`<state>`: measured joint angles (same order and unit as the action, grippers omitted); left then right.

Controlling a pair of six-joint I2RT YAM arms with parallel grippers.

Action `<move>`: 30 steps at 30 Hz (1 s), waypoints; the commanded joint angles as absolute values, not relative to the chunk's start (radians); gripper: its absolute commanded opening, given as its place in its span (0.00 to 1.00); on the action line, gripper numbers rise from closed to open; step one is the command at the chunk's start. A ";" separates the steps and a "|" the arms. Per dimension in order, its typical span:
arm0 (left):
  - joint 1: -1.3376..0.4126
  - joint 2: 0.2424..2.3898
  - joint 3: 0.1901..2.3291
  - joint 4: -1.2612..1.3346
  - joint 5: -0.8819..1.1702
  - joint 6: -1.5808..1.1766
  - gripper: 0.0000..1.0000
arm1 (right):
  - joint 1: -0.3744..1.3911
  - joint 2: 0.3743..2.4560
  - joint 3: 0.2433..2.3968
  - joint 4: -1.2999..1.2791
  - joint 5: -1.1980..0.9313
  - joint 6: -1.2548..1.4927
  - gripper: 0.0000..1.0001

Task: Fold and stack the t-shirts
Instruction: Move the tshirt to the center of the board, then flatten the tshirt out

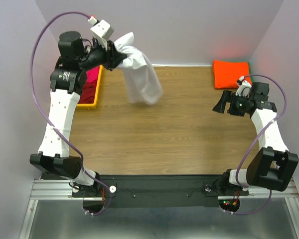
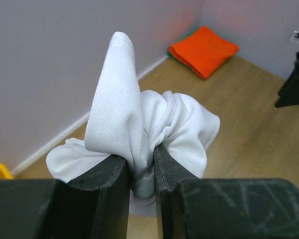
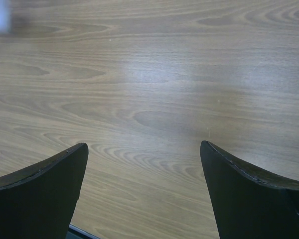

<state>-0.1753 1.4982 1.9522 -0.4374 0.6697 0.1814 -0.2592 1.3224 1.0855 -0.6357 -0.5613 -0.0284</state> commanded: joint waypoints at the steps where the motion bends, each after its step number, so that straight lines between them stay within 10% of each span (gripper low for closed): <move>1: -0.166 1.387 1.788 -0.339 0.802 0.064 0.00 | -0.252 1.286 1.124 -0.606 -0.574 -0.018 1.00; 2: -0.164 1.368 1.732 -0.341 0.799 0.071 0.07 | -0.252 1.284 1.126 -0.607 -0.574 -0.021 1.00; 3: -0.163 1.332 1.612 -0.344 0.754 0.093 0.52 | -0.252 1.284 1.124 -0.607 -0.578 -0.026 1.00; 5: -0.117 1.293 1.470 -0.310 0.703 0.075 0.96 | -0.252 1.281 1.123 -0.617 -0.578 -0.034 1.00; 6: -0.092 1.272 1.353 -0.304 0.706 0.086 0.99 | -0.252 1.279 1.124 -0.623 -0.587 -0.052 1.00; 30: -0.147 1.457 0.939 -0.311 0.379 0.399 0.68 | 0.070 1.683 1.114 -0.611 -0.404 -0.186 0.80</move>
<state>-0.1440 1.4582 0.9611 -0.3542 0.4709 0.3843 0.0147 1.6360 1.0821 -0.6647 -0.4702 -0.1795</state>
